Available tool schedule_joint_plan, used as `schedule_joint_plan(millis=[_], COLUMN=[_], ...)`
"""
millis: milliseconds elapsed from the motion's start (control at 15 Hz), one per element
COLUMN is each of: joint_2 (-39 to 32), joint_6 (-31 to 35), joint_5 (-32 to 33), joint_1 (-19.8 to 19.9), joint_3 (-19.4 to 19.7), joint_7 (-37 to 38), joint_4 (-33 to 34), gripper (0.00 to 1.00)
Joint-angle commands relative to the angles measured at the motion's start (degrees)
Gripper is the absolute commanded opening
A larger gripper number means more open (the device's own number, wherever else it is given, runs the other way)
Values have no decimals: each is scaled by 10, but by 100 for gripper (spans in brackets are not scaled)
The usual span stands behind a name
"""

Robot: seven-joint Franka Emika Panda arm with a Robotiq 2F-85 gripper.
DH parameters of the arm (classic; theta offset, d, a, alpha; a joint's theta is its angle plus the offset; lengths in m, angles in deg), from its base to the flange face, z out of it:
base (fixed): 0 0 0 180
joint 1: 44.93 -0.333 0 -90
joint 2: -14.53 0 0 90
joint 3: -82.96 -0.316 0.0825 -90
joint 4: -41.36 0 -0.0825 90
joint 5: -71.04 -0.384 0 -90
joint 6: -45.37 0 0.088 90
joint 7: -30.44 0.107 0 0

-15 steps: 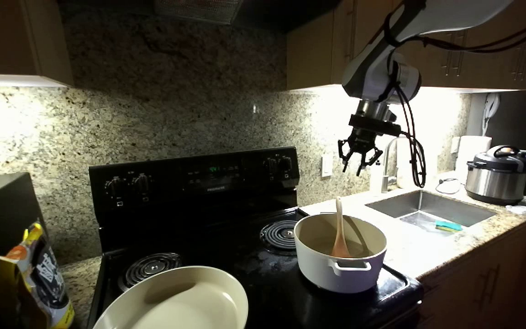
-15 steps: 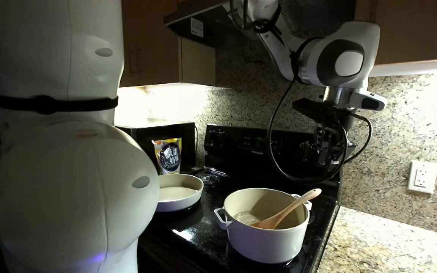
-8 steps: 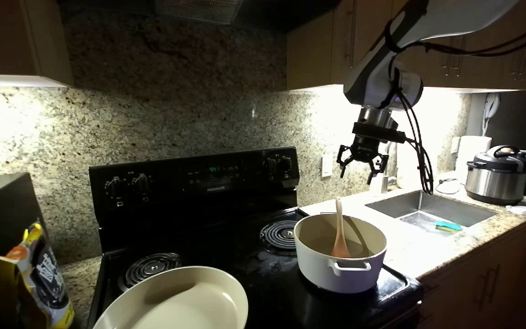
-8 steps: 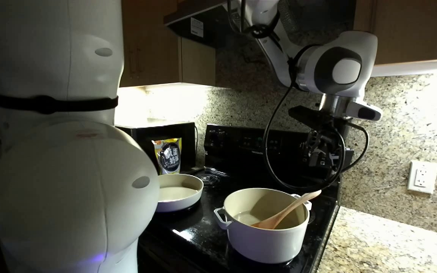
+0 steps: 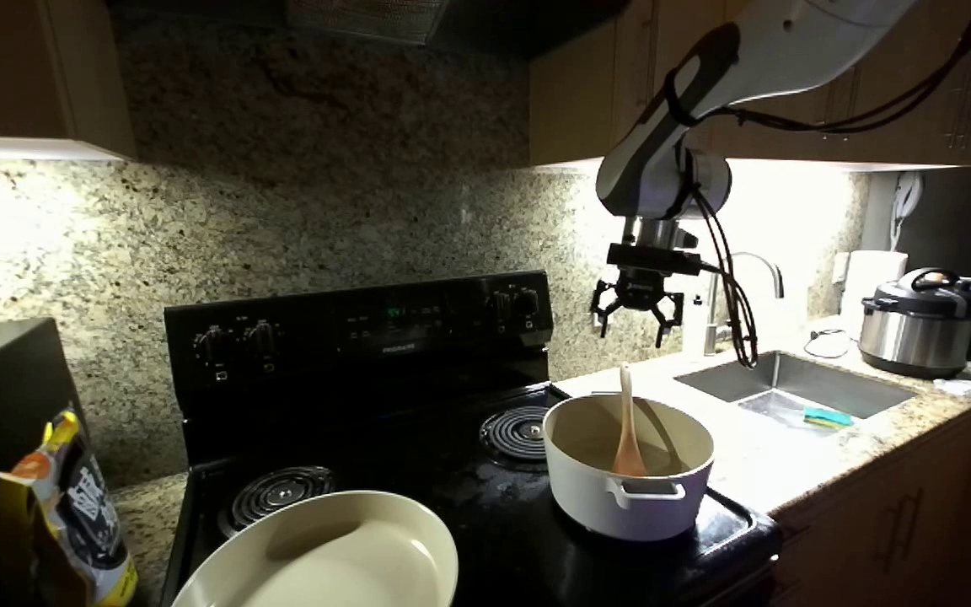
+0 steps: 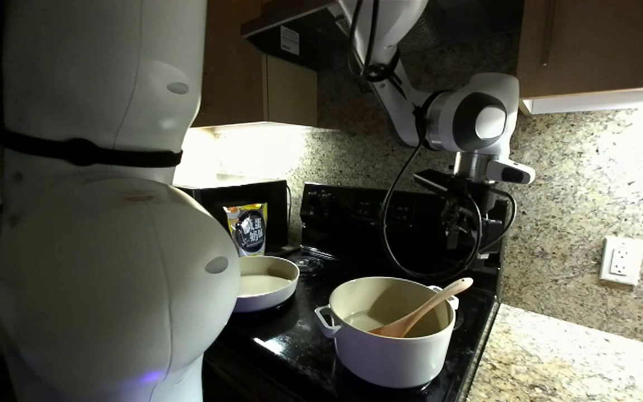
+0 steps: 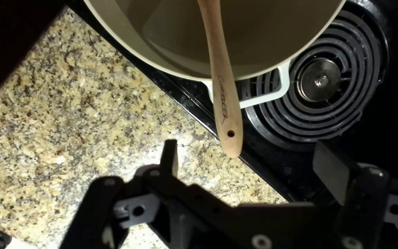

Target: Stir the contents of the white pot with the cooking stick

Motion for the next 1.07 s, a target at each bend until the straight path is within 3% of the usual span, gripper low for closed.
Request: schedule_joint_plan(millis=[0, 667, 733, 867, 1000], joint_2=[-63, -165, -166, -167, -163], joint_6=[-7, -61, -65, -72, -81], joint_5=[31, 36, 36, 37, 40], joint_1=[-8, -20, -22, -23, -25], joint_3=[6, 20, 21, 23, 26], joint_7=[57, 69, 68, 67, 68], joint_4=[55, 151, 151, 153, 149], gripper=[100, 97, 74, 70, 56])
